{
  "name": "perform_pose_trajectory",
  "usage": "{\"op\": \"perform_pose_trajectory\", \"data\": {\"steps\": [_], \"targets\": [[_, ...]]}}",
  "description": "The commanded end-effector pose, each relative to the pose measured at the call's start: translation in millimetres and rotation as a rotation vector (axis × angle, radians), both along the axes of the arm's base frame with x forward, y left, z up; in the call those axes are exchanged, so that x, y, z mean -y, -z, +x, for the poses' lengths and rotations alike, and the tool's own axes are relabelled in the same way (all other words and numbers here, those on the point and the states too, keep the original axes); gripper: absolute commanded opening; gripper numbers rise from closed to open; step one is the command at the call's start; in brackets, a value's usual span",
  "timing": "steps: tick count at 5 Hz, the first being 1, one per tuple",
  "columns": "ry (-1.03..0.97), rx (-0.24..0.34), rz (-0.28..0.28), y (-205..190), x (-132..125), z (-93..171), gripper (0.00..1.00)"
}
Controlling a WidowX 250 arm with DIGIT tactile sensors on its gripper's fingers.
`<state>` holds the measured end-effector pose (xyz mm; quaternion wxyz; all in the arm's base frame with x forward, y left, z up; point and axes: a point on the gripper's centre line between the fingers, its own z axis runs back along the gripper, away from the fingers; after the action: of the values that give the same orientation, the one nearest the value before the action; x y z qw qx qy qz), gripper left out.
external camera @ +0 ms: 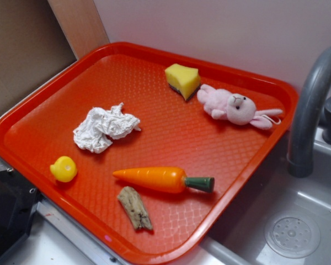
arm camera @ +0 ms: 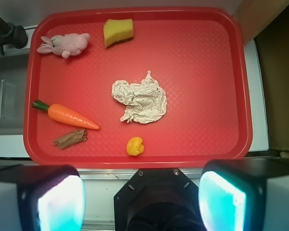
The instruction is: Grab the pink bunny.
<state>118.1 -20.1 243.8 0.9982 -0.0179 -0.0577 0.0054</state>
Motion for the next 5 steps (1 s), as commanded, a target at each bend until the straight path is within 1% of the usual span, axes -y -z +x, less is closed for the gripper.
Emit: {"op": "perform_pose_trajectory", "data": {"steps": [1,2,3,4,5], "targets": [[0.0,0.0,0.0,0.0,0.0,0.0,1.0],[0.215,0.093,0.058,11.9,15.5,37.5,1.0],[0.373,0.102,0.083,21.3,28.5,81.1,1.0],[0.603,0.091,0.11,36.9,53.8,121.8,1.0],[0.772,0.055,0.174,64.0,79.3,160.3,1.0]]}}
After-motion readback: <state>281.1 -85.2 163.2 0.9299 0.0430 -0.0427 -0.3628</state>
